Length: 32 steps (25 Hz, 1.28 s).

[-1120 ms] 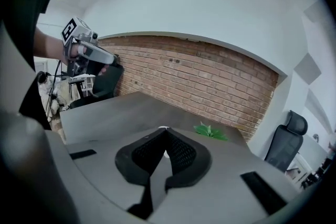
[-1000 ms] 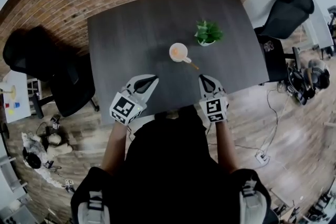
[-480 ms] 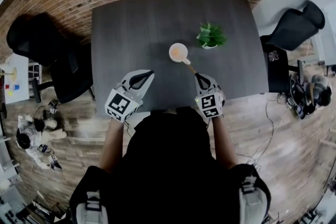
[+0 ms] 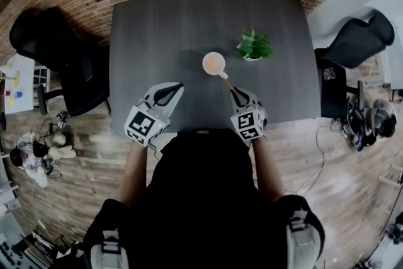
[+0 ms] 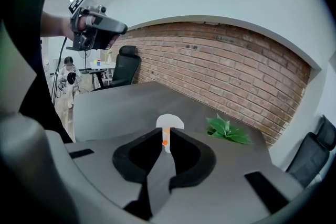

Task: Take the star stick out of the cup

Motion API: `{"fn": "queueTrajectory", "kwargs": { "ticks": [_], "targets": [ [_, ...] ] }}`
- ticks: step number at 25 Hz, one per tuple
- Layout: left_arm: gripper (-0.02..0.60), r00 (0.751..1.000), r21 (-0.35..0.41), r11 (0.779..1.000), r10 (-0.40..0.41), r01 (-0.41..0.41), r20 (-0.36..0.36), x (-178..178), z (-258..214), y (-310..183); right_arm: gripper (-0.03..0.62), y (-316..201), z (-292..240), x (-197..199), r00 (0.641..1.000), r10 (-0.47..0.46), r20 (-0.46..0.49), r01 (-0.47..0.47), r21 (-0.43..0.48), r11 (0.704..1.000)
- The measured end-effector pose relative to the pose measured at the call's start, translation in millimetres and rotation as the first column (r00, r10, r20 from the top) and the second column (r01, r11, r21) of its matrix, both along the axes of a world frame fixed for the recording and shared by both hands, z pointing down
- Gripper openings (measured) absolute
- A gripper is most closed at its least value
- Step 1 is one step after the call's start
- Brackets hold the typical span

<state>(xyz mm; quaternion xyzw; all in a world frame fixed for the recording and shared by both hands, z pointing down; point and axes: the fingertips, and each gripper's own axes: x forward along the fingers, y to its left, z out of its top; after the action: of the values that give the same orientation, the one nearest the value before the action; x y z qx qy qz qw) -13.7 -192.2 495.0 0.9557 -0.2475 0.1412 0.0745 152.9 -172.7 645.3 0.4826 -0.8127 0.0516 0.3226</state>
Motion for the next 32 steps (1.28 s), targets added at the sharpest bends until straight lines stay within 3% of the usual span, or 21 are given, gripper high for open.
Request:
{"fn": "queueTrajectory", "kwargs": {
  "ticks": [19, 32],
  "targets": [
    [0.002, 0.998, -0.017, 0.998, -0.064, 0.065, 0.026, -21.6, 4.9, -4.2, 0.049, -18.2, 43.3, -2.1, 0.999, -0.021, -0.041, 0.018, -0.074, 0.997],
    [0.002, 0.995, -0.011, 0.995, -0.095, 0.095, 0.03, -34.2, 5.0, -6.7, 0.026, -29.6, 57.0, -2.7, 0.996, -0.035, -0.083, 0.029, -0.072, 0.997]
  ]
}}
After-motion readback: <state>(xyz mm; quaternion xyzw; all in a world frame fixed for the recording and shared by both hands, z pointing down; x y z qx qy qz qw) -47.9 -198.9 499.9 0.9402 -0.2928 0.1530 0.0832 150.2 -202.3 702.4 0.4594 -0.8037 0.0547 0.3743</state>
